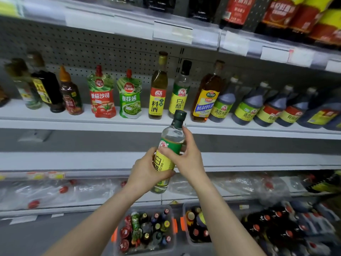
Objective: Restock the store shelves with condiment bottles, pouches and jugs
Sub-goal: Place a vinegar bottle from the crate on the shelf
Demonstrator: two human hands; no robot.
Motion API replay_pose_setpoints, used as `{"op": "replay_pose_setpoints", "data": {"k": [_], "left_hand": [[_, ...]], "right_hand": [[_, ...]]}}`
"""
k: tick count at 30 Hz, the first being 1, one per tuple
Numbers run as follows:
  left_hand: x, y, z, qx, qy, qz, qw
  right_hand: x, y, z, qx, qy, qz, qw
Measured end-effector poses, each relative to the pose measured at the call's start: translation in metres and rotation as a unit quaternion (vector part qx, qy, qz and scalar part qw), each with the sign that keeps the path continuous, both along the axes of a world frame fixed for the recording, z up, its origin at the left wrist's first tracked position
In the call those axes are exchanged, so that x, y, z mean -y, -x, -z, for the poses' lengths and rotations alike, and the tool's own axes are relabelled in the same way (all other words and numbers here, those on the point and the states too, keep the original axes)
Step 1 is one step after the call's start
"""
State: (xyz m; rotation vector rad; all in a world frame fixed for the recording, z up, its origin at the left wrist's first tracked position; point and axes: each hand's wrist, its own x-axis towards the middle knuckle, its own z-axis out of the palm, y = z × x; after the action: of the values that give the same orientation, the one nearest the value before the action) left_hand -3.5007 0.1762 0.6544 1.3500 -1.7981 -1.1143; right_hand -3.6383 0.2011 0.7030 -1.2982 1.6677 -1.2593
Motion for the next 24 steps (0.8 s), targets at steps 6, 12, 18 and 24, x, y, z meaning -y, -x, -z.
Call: {"op": "replay_pose_setpoints", "data": {"k": [6, 12, 18, 24], "left_hand": [[0.023, 0.025, -0.009, -0.083, -0.086, 0.111, 0.987], [0.029, 0.095, -0.006, -0.119, -0.117, 0.124, 0.978], [0.033, 0.168, -0.005, -0.143, -0.072, 0.051, 0.986], [0.031, 0.196, -0.008, -0.166, -0.024, -0.041, 0.985]], "right_hand": [[0.021, 0.062, -0.005, 0.161, -0.012, -0.045, 0.986], [0.029, 0.137, -0.004, 0.14, -0.025, -0.107, 0.984], [0.046, 0.206, -0.013, 0.056, -0.028, -0.117, 0.991], [0.047, 0.215, -0.018, -0.174, -0.023, -0.143, 0.974]]}}
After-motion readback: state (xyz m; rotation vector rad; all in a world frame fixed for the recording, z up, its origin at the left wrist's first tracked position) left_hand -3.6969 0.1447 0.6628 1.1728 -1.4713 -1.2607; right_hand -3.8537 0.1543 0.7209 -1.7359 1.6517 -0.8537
